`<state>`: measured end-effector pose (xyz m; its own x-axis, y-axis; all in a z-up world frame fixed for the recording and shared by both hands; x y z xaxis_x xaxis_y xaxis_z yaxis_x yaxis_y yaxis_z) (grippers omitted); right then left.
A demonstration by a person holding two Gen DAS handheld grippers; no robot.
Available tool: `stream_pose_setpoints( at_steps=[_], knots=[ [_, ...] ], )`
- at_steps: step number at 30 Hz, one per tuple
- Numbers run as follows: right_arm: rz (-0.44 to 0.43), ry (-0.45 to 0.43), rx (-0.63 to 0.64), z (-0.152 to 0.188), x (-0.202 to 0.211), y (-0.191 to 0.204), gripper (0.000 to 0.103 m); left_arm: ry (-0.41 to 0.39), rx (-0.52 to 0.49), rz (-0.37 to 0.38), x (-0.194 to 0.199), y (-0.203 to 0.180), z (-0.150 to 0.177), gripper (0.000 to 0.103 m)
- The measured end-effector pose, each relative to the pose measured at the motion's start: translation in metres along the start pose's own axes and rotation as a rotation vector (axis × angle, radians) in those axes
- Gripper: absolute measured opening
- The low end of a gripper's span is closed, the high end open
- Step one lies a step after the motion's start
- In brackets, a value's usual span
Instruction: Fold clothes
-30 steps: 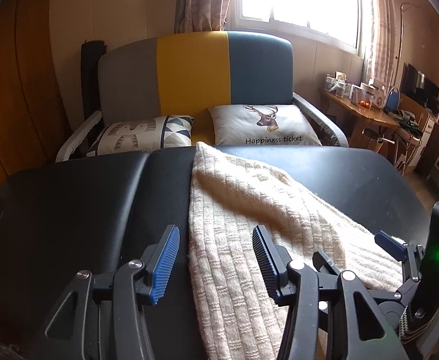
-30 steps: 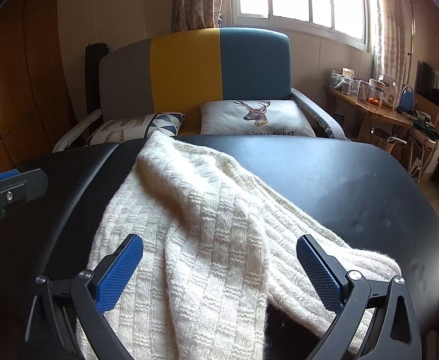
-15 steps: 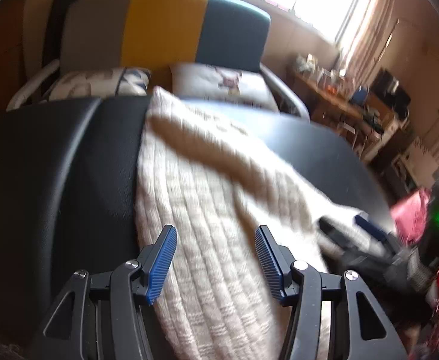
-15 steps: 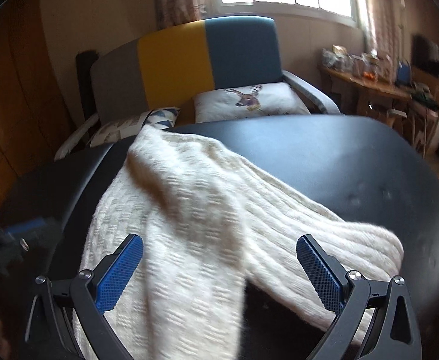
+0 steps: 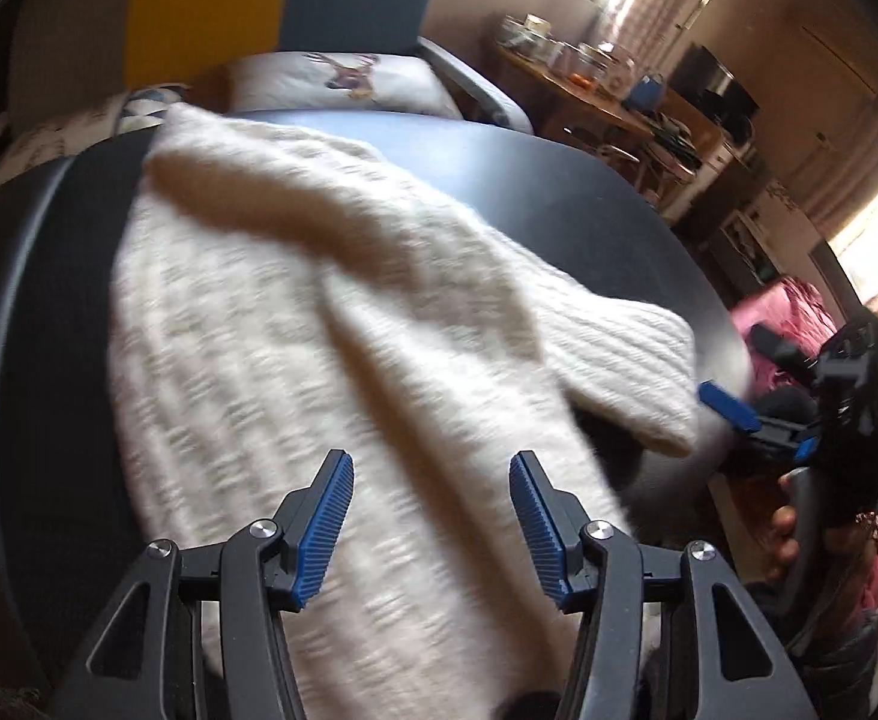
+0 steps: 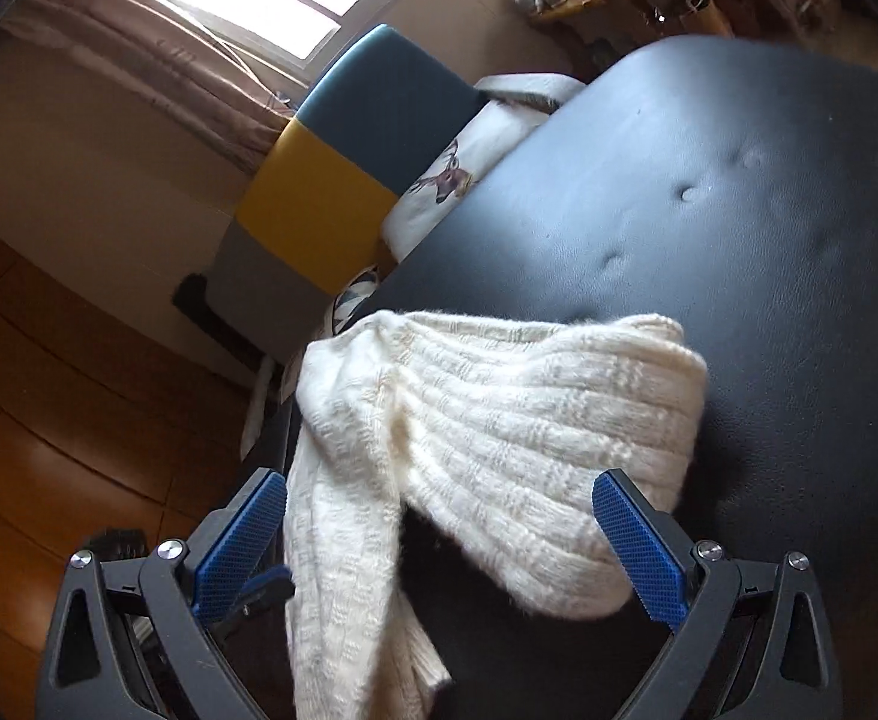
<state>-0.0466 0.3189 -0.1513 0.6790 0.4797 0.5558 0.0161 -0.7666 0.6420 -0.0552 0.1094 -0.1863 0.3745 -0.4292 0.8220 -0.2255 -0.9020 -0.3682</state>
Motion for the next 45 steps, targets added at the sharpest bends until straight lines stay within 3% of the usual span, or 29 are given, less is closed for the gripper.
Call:
stream_pose_setpoints(
  at_steps=[3,6,8,12,15,16,17,20,23,26,28,30,33,35,39,41,45],
  knots=[
    [0.023,-0.011,-0.060,-0.001,-0.004,-0.015,0.103,0.010,-0.094,-0.004,-0.002,-0.031,0.001,0.055],
    [-0.050,-0.040,-0.156,-0.002,-0.001,-0.026,0.103,-0.003,-0.182,0.020,0.004,-0.059,0.011,0.055],
    [-0.075,-0.032,-0.187,0.001,-0.002,-0.030,0.103,0.036,-0.195,0.036,-0.003,-0.066,0.021,0.055],
    [-0.027,0.010,-0.164,0.010,-0.010,-0.037,0.103,0.130,-0.167,-0.040,-0.033,-0.043,0.045,0.054],
    [0.027,0.064,-0.124,0.023,-0.022,-0.043,0.101,0.083,-0.158,-0.091,-0.028,-0.024,0.043,0.054],
    [0.055,0.073,-0.103,0.026,-0.025,-0.046,0.084,0.074,-0.154,-0.108,-0.027,-0.017,0.042,0.054],
    [0.079,0.073,-0.086,0.029,-0.025,-0.049,0.059,0.066,-0.150,-0.126,-0.027,-0.010,0.042,0.054],
    [0.144,0.084,-0.054,0.033,-0.026,-0.053,0.049,0.048,-0.106,-0.083,-0.028,0.003,0.048,0.055],
    [0.189,0.081,0.010,0.029,-0.021,-0.047,0.044,0.020,-0.135,-0.040,-0.029,0.000,0.055,0.057],
    [0.095,0.069,0.083,0.012,-0.020,-0.012,0.044,0.029,-0.094,0.034,-0.027,0.001,0.057,0.061],
    [0.013,0.061,0.131,0.000,-0.020,0.014,0.045,0.071,-0.003,0.104,-0.024,0.010,0.056,0.060],
    [-0.097,0.095,0.206,-0.003,-0.030,0.052,0.048,0.060,0.088,0.172,-0.010,0.019,0.047,0.056],
    [-0.211,0.201,0.246,0.015,-0.059,0.087,0.060,-0.070,0.128,0.180,0.032,0.037,0.022,0.054],
    [-0.216,0.245,0.246,0.029,-0.073,0.092,0.066,-0.085,0.153,0.235,0.050,0.039,0.006,0.054],
    [-0.198,0.287,0.247,0.053,-0.075,0.085,0.078,-0.104,0.068,0.286,0.073,0.010,-0.013,0.054],
    [-0.162,0.290,0.263,0.062,-0.066,0.075,0.085,-0.112,-0.013,0.262,0.076,-0.008,-0.022,0.055],
    [-0.105,0.274,0.227,0.068,-0.050,0.049,0.089,-0.093,-0.196,0.123,0.037,-0.041,-0.035,0.055]
  ],
)
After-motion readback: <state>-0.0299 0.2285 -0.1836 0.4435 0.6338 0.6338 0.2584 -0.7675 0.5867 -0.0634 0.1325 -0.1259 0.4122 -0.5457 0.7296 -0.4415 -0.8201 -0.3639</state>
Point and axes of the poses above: each gripper's, at about its wrist camera, not at the fingertips, and x roughly against the way its jaws point, y to its left, z to its underside, the point moved 10 cm from there along -x, roughly the way its jaws point, and after that the axes turned 7 degrees about x, right-handed, at the moved point
